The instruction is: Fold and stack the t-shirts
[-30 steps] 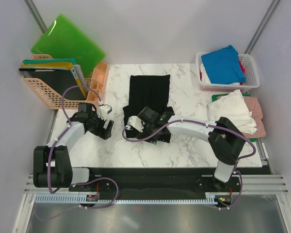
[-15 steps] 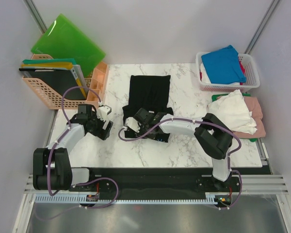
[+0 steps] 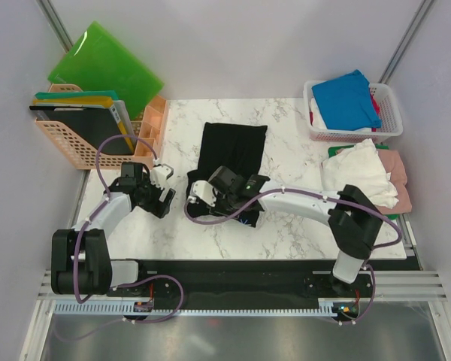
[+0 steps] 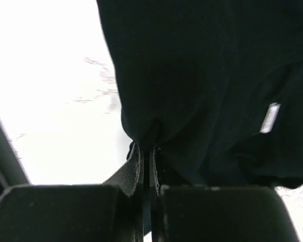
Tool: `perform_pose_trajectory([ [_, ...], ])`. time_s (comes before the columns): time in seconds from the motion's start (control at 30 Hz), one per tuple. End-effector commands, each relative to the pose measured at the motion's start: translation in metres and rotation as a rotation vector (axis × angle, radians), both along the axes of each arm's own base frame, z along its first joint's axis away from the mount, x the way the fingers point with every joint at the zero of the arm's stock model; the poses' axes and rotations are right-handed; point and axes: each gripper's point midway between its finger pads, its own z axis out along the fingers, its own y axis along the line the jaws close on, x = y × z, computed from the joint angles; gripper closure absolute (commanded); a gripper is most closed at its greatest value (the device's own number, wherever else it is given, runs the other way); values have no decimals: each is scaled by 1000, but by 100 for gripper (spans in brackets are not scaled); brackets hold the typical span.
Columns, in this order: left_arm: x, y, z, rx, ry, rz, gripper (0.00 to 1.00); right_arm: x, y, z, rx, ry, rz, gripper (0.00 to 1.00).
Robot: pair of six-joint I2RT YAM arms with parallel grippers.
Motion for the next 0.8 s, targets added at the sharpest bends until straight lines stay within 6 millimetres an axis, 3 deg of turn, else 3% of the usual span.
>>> perform_pose_trajectory([
  [0.0, 7, 5, 3, 30, -45, -15, 5, -34, 11, 24, 66, -21, 91, 100],
  [0.13, 3, 7, 1, 37, -41, -9, 5, -52, 20, 35, 104, 9, 150, 100],
  [0.27, 0, 8, -1, 41, -36, -5, 5, -91, 32, 46, 139, 46, 264, 100],
  [0.47, 0, 9, 1, 44, -44, 2, 5, -125, 37, 42, 149, 99, 359, 100],
  [0.77, 0, 8, -1, 42, -34, -1, 5, -87, 38, 77, 140, -130, 339, 100],
])
